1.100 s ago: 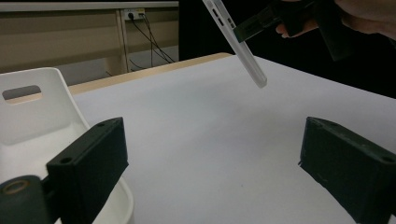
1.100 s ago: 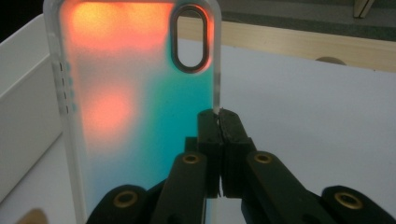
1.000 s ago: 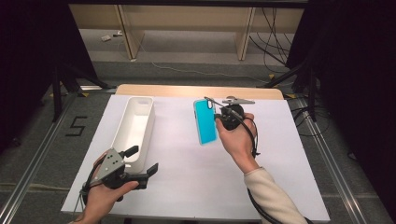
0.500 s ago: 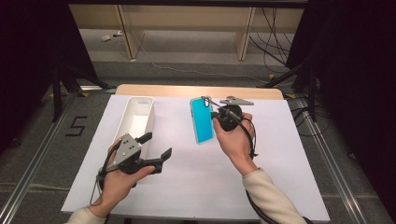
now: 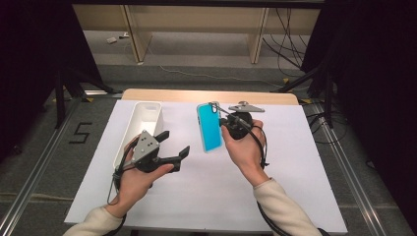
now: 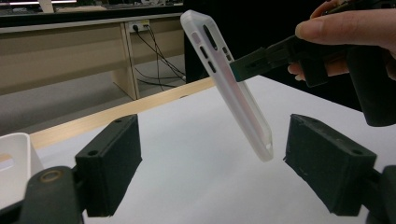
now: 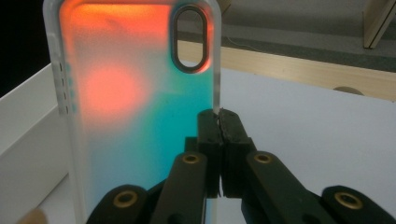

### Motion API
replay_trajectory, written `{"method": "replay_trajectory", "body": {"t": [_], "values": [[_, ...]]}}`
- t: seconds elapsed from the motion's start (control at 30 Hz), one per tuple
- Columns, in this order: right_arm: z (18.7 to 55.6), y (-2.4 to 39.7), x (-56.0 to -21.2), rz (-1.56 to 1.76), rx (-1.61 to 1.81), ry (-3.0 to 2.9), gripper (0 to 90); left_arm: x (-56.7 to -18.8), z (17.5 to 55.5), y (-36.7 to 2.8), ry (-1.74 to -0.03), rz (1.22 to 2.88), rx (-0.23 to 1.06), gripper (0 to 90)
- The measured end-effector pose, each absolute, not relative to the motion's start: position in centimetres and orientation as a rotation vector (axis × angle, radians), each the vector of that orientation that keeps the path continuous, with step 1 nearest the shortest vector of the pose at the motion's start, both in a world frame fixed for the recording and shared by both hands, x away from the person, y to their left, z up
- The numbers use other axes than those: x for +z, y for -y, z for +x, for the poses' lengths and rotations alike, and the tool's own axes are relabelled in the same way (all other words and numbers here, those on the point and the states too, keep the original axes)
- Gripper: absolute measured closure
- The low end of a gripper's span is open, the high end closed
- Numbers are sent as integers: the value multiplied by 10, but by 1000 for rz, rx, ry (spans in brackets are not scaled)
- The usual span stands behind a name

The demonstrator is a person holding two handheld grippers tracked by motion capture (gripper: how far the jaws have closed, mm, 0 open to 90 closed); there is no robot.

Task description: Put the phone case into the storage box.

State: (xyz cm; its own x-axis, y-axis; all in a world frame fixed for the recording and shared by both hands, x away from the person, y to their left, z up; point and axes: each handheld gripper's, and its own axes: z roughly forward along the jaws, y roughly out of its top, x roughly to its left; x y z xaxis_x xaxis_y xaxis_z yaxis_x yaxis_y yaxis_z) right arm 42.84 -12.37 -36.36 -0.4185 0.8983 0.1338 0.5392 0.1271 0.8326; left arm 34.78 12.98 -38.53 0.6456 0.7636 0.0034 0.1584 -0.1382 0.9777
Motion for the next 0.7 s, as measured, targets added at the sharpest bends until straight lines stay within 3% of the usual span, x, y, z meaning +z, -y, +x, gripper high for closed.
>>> {"method": "replay_trajectory", "body": {"t": [0.43,0.7], "values": [[425,116,-364,1349,1211,-2014,893,-381,353,-113,-768,1673,623,241],[421,112,-363,1337,1219,-2006,893,-377,357,-105,-772,1690,653,339]]}}
